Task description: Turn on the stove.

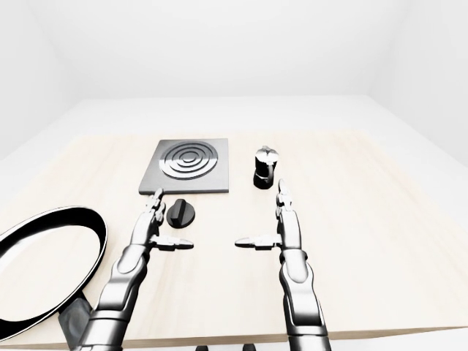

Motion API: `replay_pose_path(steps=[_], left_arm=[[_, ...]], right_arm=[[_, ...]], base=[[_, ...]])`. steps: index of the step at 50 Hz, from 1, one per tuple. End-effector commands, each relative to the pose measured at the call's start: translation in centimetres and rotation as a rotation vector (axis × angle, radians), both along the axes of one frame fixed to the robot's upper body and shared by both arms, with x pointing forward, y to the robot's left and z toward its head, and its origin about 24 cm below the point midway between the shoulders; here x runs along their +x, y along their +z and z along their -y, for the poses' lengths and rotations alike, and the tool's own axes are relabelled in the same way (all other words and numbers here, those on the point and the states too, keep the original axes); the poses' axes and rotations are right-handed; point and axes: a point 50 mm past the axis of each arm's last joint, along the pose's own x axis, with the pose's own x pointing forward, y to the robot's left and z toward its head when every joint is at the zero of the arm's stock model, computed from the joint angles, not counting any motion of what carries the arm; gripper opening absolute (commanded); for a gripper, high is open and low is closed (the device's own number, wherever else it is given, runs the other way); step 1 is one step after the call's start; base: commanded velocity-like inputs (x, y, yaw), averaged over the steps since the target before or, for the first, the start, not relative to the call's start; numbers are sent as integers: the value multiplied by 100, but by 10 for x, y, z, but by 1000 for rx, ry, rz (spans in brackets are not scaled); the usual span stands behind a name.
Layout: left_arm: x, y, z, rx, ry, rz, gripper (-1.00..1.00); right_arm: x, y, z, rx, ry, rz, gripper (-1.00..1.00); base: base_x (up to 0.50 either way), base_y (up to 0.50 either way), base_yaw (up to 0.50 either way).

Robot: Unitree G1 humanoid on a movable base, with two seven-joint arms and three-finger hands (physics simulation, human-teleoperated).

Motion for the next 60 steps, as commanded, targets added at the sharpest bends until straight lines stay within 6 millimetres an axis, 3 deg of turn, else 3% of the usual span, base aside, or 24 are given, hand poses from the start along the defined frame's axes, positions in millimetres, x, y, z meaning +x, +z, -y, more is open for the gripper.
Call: replay_pose_path(steps=[1,31,49,60], left_arm=[[-3,-1,2,3,-10,-3,100],[-29,-13,27,-10,-108,-42,100],[-27,-12,35,-22,-157,-39,100],[-10,-6,40,0,-175,-23,100]], right_arm=[[0,-1,0,3,-1,-3,100],[-3,-5,0,15,4,-10,100],[-2,-1,0,14,7,-8,100],[0,-1,1,13,3,-6,100]], base=[[0,0,0],[0,0,0],[0,0,0],[0,0,0]])
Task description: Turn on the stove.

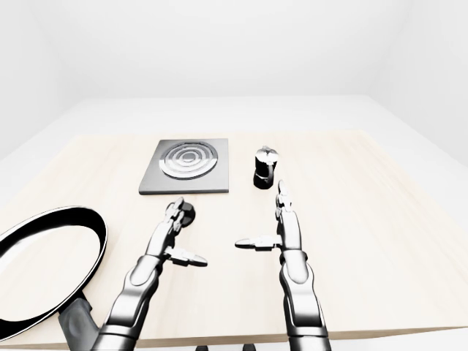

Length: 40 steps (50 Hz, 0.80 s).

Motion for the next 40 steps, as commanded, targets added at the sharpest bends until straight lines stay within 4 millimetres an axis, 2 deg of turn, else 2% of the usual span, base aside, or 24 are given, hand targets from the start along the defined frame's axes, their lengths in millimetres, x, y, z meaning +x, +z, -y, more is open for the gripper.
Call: replay_pose_path(steps=[1,7,13,17,18,22,23,28,35,40], left_arm=[[12,5,6,6,-26,14,100],[16,17,10,-3,-38,63,100],[16,47,8,-28,-36,190,100],[12,84,7,-60,-41,346,100],[9,101,6,-74,-45,419,100],[1,130,6,-85,-59,549,100],[-3,143,5,-93,-64,605,100],[-17,176,4,-111,-72,761,100],[-23,198,-1,-124,-62,867,100],[-31,228,-14,-129,-29,1019,100]], right_arm=[[2,0,0,1,-3,0,100],[2,-1,1,2,-5,-1,100],[2,-3,1,4,-7,-3,100],[2,-3,1,5,-5,-4,100],[2,-3,1,6,-6,-6,100],[2,-4,0,7,-4,-7,100],[2,-3,0,7,-3,-7,100],[1,-5,1,9,-3,-11,100],[1,-5,1,9,-2,-11,100],[1,-5,1,10,-2,-13,100]], base=[[0,0,0],[0,0,0],[0,0,0],[0,0,0],[0,0,0],[0,0,0],[0,0,0],[0,0,0],[0,0,0],[0,0,0]])
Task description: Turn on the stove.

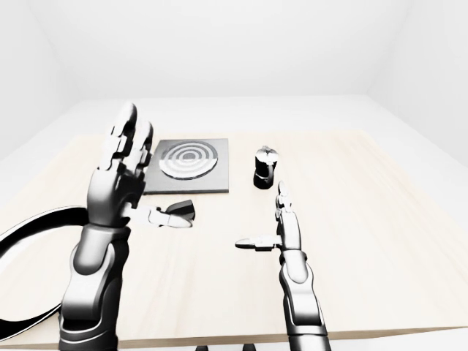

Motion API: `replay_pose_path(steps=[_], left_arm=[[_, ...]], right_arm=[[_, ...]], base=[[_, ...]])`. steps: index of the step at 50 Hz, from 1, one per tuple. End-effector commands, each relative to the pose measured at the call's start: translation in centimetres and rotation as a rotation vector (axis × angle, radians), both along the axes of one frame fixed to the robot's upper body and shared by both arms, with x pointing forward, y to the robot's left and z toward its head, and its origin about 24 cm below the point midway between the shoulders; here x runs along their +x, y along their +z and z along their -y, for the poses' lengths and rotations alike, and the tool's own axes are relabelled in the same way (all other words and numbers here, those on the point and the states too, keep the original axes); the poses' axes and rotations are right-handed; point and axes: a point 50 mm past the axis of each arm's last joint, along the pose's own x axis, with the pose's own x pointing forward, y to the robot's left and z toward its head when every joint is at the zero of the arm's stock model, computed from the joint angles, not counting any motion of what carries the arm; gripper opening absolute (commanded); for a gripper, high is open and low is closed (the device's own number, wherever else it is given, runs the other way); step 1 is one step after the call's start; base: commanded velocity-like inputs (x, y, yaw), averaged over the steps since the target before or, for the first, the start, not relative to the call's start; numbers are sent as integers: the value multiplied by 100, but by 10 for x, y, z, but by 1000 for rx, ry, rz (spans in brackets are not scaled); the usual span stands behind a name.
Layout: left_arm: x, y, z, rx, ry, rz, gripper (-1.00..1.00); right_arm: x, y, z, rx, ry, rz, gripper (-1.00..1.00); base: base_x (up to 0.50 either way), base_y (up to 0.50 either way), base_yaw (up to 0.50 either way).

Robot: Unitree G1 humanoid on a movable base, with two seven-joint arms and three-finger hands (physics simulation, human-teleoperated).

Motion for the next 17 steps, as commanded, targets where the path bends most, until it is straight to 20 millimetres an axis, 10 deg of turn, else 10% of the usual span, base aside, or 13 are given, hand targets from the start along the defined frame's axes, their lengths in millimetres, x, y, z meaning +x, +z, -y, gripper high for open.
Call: replay_pose_path(steps=[1,17], left_arm=[[-22,57,-16,-40,30,282,100],[-28,109,-56,-83,122,502,100]], right_arm=[[0,-1,0,1,1,-3,100],[0,1,-1,-3,2,-1,100]], base=[[0,0,0],[0,0,0]])
